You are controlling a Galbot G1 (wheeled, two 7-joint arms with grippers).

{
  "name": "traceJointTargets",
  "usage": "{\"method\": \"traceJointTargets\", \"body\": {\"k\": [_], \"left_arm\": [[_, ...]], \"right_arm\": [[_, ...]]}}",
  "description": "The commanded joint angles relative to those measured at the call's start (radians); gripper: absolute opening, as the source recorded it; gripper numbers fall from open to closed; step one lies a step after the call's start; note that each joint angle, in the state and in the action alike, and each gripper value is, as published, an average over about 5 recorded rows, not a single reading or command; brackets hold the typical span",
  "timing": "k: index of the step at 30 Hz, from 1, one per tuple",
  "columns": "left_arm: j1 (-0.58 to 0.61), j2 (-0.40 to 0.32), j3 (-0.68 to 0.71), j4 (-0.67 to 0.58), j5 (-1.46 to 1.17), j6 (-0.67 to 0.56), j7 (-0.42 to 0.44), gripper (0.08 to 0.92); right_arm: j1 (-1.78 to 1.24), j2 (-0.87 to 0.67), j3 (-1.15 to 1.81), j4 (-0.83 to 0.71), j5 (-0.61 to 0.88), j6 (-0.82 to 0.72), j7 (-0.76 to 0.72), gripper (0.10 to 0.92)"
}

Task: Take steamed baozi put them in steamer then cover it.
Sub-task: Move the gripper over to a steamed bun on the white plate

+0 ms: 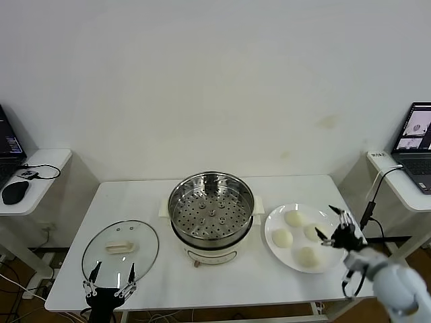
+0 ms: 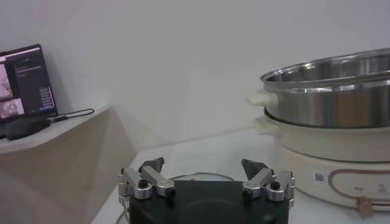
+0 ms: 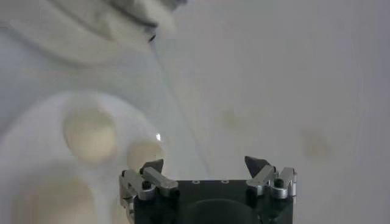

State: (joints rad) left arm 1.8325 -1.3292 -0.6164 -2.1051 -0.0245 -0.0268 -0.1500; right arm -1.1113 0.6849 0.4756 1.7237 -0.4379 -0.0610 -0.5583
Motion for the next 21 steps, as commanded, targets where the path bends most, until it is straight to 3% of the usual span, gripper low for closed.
{"method": "traceJointTargets", "body": {"k": [1, 12, 21], "left_arm": [[-0.006, 0.002, -0.007, -0.004, 0.022, 0.019, 0.0, 0.823], [-0.01, 0.008, -0.019, -0.011, 0.025, 0.023, 0.003, 0.823], [-0.026, 0.014, -0.034, -0.006, 0.008, 0.034, 0.001, 0.823]], "right_arm": [[0.224, -0.203, -0.14, -0.095, -0.008, -0.039, -0.198, 0.822], [0.907, -0.159, -0.883, -0.36, 0.179, 0.01, -0.407, 0.823], [1.093, 0.01, -1.135, -0.558, 0.192, 0.058, -0.482, 0.823]]}}
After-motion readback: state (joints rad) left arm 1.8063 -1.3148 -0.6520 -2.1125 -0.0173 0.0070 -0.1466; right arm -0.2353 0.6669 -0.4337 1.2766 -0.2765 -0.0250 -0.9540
